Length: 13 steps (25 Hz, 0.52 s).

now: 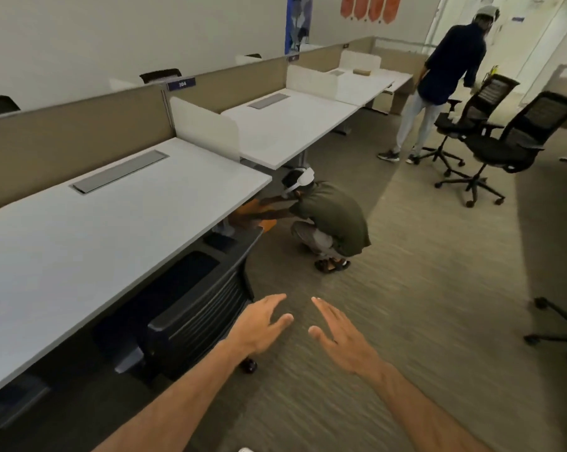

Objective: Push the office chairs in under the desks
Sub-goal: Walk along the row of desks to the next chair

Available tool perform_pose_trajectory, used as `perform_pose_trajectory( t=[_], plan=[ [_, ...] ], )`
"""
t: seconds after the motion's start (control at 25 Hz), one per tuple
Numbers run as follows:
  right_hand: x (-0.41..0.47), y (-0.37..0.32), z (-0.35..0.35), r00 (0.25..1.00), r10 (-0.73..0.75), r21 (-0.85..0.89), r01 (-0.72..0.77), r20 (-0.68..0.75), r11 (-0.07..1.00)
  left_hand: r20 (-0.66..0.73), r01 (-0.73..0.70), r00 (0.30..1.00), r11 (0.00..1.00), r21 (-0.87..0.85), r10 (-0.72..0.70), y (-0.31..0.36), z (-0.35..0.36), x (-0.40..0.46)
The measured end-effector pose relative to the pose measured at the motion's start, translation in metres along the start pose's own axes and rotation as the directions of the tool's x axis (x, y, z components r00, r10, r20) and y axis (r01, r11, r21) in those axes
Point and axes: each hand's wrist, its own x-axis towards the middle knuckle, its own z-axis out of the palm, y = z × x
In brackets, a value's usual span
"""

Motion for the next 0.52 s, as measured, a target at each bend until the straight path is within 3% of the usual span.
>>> perform_pose_trajectory(
  t=[0.24, 0.4, 0.52],
  plan=[
    [0.126, 0.004, -0.016, 0.982, -0.086, -0.026, 0.092, 0.168, 0.995, -0.089, 0.114, 0.99, 0.993, 0.016, -0.112, -0.063, -0.026, 0.052],
    [0.216, 0.001, -0.008, 0.921, -0.258, -0.062, 0.288, 0.293, 0.956, -0.238, 0.206, 0.952, 0.978, 0.025, -0.194, -0.094, -0.042, 0.06],
    [0.276, -0.011, -0.009, 0.83, -0.45, -0.076, 0.498, 0.329, 0.864, -0.352, 0.328, 0.884, 0.945, -0.003, -0.308, -0.104, -0.049, 0.055]
  ],
)
